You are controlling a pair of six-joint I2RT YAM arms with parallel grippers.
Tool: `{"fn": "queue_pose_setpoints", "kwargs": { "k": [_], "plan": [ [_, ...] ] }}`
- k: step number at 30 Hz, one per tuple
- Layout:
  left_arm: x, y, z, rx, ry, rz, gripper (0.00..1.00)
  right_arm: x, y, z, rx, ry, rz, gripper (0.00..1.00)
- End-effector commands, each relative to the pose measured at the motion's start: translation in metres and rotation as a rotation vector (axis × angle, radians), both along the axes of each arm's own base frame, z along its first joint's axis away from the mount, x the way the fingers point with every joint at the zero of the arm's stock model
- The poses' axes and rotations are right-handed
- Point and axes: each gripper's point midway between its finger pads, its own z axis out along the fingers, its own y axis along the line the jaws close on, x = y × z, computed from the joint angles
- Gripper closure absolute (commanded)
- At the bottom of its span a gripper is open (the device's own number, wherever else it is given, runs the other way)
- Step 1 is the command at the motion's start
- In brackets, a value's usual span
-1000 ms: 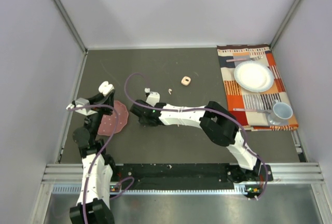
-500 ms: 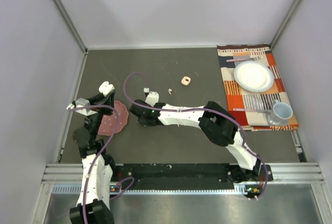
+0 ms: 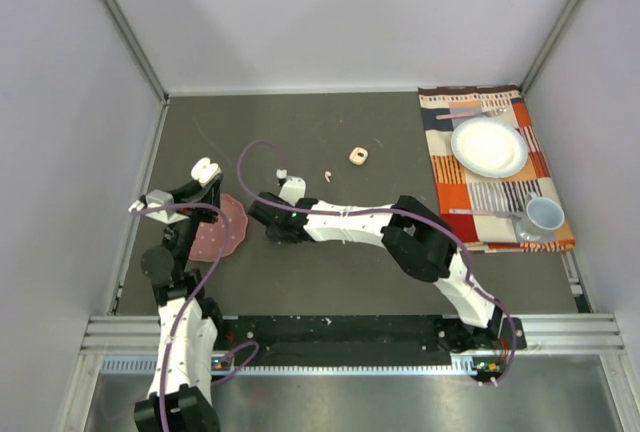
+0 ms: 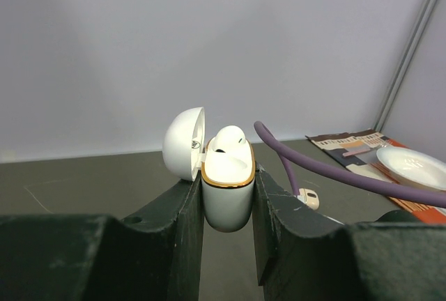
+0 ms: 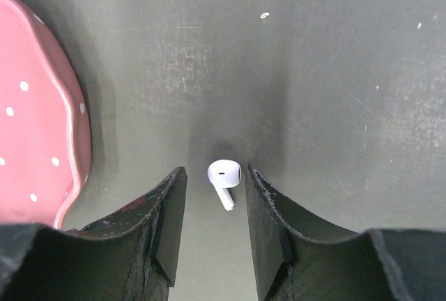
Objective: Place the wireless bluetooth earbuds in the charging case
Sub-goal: Pick up the left earbud from the center of the board.
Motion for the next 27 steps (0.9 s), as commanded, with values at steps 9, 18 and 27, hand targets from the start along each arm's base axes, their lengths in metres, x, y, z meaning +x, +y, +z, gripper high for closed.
{"fn": "queue_pose_setpoints", "kwargs": {
  "k": [9,18,27],
  "plan": [
    [-0.003,0.000,0.005,0.000,-0.032,0.011,1.00,0.006,0.004,-0.006,-0.006,-0.028,-0.034,0.65],
    [-0.003,-0.001,0.005,-0.002,-0.032,0.002,1.00,0.011,-0.003,-0.012,-0.007,-0.009,-0.067,0.64],
    [-0.003,0.000,0.005,-0.006,-0.029,0.004,1.00,0.012,-0.008,-0.015,-0.012,-0.006,-0.087,0.66]
  ]
}}
